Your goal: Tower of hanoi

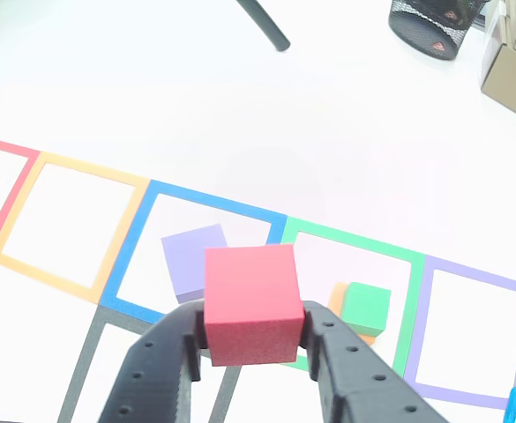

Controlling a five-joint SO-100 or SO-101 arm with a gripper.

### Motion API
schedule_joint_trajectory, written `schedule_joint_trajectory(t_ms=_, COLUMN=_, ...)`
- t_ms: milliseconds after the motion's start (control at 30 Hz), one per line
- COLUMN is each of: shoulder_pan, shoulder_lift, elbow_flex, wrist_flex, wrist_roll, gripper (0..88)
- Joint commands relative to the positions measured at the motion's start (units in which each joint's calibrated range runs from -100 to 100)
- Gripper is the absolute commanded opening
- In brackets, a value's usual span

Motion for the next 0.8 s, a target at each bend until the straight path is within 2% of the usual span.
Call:
schedule_joint_trajectory(t_ms=0, shoulder_pan=-1.4, shoulder_lift=-2.9, elbow_flex=1.8, wrist_flex=-0.4, wrist_roll=2.1, gripper=3.3)
schedule_joint_trajectory(t_ms=167, shoulder_pan=-0.4, shoulder_lift=-3.9, elbow_flex=15.2, wrist_flex=-11.2, wrist_roll=3.2, gripper=3.2)
schedule_joint_trajectory(t_ms=467, shoulder_pan=-0.3, shoulder_lift=-2.3, elbow_flex=51.8, wrist_flex=-50.8, wrist_roll=3.2, gripper=3.2)
schedule_joint_trajectory(t_ms=600, shoulder_pan=-2.4, shoulder_lift=2.4, elbow_flex=61.7, wrist_flex=-67.1, wrist_roll=3.2, gripper=3.2)
schedule_joint_trajectory(t_ms=767, shoulder_pan=-3.7, shoulder_lift=12.0, elbow_flex=66.0, wrist_flex=-81.6, wrist_roll=3.2, gripper=3.6)
